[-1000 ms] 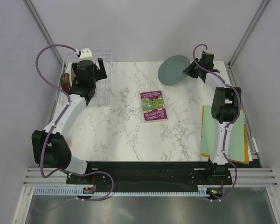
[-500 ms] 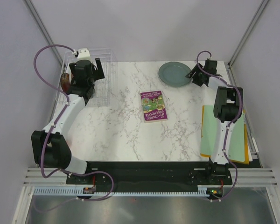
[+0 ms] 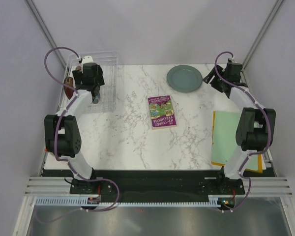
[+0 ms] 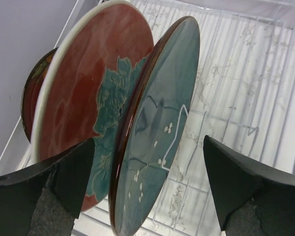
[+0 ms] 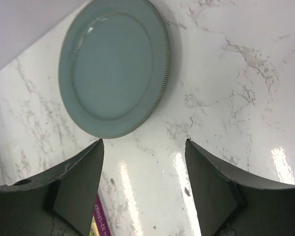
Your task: Unload the plates from the dish rack
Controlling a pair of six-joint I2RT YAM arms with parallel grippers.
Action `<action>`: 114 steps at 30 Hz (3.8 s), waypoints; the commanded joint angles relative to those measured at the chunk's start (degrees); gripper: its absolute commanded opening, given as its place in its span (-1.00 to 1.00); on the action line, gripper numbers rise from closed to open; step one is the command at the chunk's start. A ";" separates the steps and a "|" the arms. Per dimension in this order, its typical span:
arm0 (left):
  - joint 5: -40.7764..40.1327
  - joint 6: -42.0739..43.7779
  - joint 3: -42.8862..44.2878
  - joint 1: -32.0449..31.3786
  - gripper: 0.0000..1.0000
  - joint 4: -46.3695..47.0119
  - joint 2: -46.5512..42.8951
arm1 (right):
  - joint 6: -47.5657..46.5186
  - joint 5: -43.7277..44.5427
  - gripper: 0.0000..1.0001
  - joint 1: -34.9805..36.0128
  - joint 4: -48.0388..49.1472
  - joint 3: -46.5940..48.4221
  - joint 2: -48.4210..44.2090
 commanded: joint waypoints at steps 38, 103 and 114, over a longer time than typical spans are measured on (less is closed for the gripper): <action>0.65 3.22 18.36 -7.44 -0.95 -10.21 -14.80 | -5.59 -7.05 0.55 12.52 -0.40 -10.84 -22.64; -3.02 13.39 -7.48 -6.74 0.89 9.28 -21.06 | 3.29 -6.87 -1.00 6.47 6.01 28.27 17.61; -3.81 14.28 -7.74 -6.21 0.97 10.69 -18.76 | 6.98 -6.09 -1.00 5.32 6.28 30.22 23.51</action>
